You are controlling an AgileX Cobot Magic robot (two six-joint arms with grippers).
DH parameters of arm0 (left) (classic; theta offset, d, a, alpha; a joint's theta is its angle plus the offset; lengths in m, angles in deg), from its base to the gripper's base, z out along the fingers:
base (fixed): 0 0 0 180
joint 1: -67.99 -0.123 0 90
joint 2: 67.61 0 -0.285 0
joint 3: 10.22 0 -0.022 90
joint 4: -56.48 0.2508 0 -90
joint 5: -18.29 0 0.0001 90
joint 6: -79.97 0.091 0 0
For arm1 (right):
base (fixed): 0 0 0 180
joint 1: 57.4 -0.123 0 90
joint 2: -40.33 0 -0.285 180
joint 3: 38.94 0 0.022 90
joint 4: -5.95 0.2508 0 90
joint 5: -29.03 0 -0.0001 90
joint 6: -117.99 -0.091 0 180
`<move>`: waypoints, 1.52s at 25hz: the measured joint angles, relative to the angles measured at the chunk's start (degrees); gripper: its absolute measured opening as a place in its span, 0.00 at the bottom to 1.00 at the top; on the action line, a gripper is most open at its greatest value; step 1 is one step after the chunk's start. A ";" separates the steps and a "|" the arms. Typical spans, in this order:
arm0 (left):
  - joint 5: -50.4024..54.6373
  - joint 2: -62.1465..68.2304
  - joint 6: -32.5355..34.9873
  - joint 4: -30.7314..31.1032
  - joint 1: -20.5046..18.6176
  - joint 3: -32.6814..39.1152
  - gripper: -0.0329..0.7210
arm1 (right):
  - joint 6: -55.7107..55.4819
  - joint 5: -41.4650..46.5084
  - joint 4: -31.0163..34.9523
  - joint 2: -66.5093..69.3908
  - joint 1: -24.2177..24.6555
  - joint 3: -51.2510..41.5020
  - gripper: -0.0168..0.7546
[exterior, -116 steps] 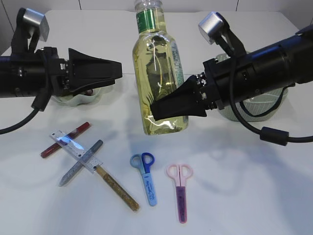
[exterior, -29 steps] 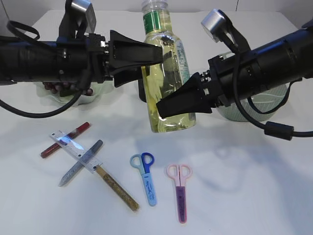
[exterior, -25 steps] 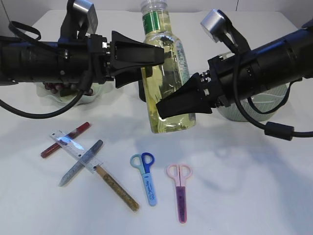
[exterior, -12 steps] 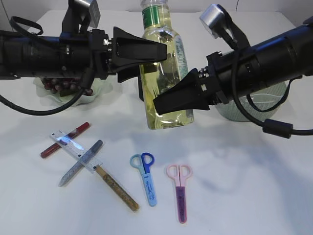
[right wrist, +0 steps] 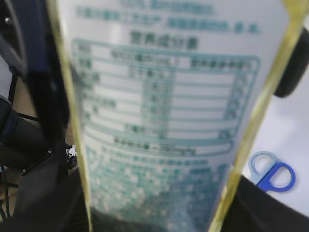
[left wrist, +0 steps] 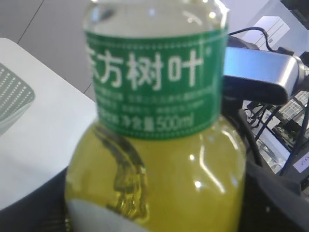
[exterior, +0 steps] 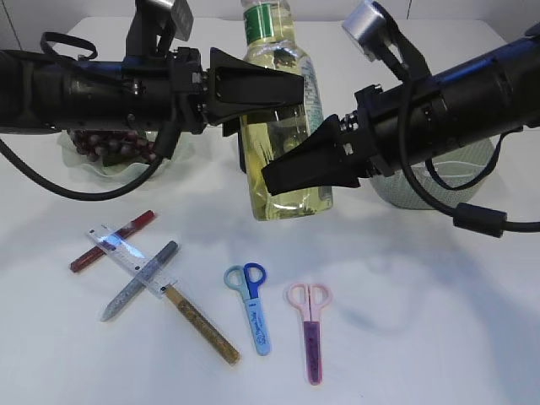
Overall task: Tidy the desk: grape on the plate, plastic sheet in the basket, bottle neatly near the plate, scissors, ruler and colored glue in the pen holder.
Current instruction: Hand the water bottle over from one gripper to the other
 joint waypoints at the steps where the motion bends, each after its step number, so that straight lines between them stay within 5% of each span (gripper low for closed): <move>1: 0.00 0.10 0.41 0.00 0.36 -0.13 0.85 | 0.00 0.00 0.00 0.00 -0.10 0.00 0.61; 20: 0.25 0.45 1.43 -0.32 0.84 -0.25 0.69 | 0.30 0.11 -0.13 0.00 -0.53 0.00 0.61; 38: 0.25 0.45 0.33 -0.45 0.84 -0.25 0.68 | -0.08 0.33 -0.03 0.00 -0.53 0.00 0.61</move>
